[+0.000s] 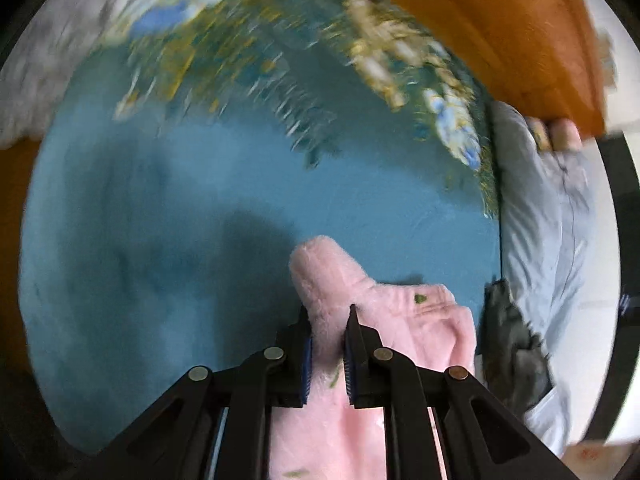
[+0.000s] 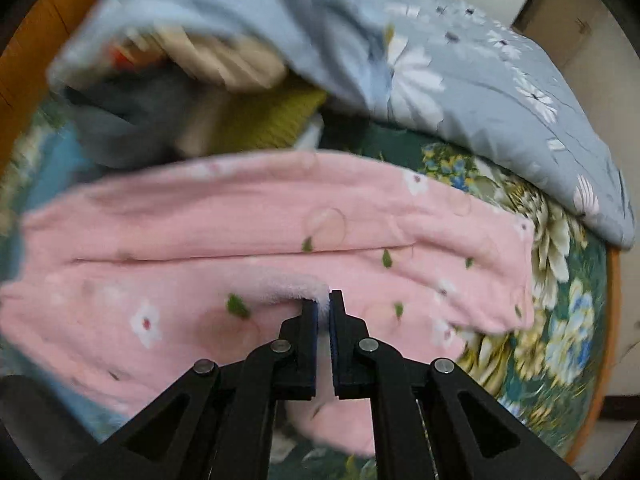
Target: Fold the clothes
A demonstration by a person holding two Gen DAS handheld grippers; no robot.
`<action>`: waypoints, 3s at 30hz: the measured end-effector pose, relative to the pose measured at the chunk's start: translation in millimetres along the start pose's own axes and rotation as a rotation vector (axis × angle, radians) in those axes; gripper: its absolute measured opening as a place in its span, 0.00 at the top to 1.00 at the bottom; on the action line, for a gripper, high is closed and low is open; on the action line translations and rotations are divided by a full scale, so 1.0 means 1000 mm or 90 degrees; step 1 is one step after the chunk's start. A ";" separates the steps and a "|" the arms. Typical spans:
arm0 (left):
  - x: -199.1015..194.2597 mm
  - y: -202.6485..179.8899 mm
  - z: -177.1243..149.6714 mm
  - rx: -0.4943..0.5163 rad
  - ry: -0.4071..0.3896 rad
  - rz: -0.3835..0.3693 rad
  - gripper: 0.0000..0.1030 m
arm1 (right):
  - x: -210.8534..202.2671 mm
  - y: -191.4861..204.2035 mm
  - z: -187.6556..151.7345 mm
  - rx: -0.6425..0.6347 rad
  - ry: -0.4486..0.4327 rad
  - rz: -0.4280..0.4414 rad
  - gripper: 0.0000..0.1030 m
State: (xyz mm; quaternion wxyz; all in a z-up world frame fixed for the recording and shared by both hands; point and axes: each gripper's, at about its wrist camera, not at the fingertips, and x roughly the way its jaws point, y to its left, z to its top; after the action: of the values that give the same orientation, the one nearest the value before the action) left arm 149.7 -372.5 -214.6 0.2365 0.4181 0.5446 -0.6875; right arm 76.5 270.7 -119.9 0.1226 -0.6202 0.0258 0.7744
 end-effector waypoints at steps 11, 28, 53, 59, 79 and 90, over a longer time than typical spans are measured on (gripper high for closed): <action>0.001 -0.017 -0.005 0.093 -0.014 0.027 0.87 | -0.018 -0.008 -0.026 -0.054 -0.031 0.017 0.57; -0.009 -0.044 -0.017 0.213 -0.040 0.015 0.87 | 0.043 -0.040 -0.133 -0.024 0.112 -0.040 0.96; -0.035 -0.032 -0.004 0.202 -0.077 -0.017 0.87 | -0.003 -0.160 -0.144 0.017 0.131 -0.236 0.96; -0.027 -0.033 -0.005 0.197 -0.073 0.000 0.87 | 0.026 -0.159 -0.107 0.014 0.105 -0.263 0.91; -0.017 -0.038 -0.008 0.207 -0.052 0.031 0.87 | 0.030 -0.265 -0.257 0.549 0.029 0.057 0.49; -0.023 -0.032 -0.008 0.194 -0.042 0.014 0.87 | 0.029 -0.228 -0.223 0.511 0.051 0.042 0.94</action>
State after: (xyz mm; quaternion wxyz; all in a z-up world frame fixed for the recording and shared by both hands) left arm 139.8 -358.3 -178.0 0.1956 0.4323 0.4214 -0.7728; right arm 334.4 453.0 -173.6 0.3287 -0.5515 0.3509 0.6817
